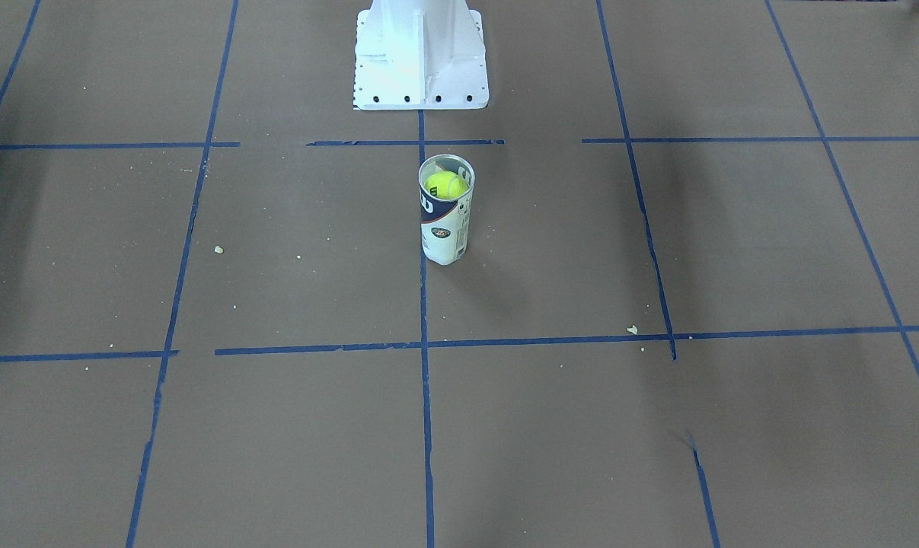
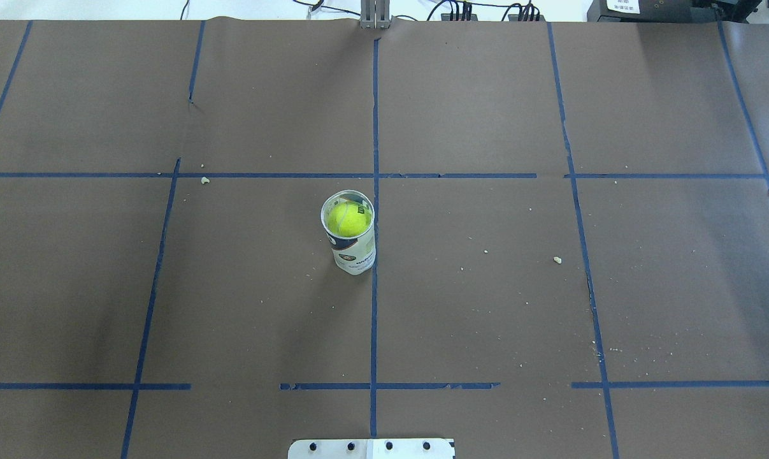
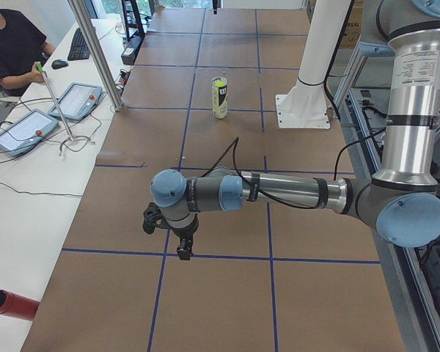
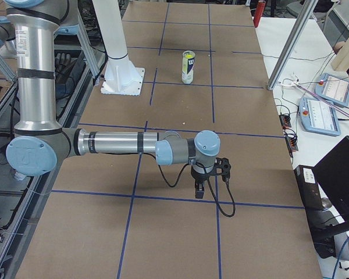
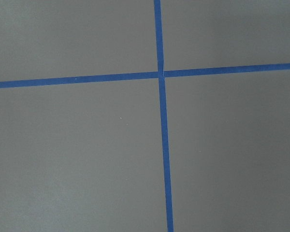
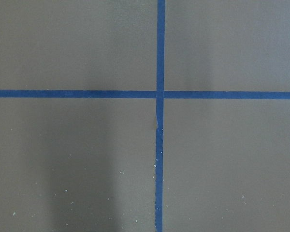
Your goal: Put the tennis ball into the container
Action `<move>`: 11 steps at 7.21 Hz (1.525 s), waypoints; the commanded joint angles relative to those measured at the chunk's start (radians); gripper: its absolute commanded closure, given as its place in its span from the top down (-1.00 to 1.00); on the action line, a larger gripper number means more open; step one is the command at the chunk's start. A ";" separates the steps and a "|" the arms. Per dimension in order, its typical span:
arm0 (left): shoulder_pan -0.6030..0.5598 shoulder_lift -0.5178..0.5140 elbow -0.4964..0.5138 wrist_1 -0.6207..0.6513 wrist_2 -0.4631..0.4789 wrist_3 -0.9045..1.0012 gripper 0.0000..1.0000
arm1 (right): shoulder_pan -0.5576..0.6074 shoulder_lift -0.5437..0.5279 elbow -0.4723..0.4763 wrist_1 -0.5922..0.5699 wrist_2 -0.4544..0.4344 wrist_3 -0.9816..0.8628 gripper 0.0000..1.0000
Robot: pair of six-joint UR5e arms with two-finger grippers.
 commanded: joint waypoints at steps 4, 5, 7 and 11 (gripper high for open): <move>-0.015 0.000 0.001 0.000 -0.001 -0.001 1.00 | 0.000 0.000 0.000 0.000 0.000 0.000 1.00; -0.017 0.000 0.000 0.000 -0.001 -0.001 1.00 | 0.000 0.000 0.000 0.000 0.000 0.000 1.00; -0.029 -0.002 -0.002 0.000 -0.001 -0.001 1.00 | 0.000 0.000 0.000 0.000 0.000 0.000 1.00; -0.031 -0.002 0.001 0.000 -0.001 -0.001 1.00 | 0.000 0.000 0.000 0.000 0.000 0.000 1.00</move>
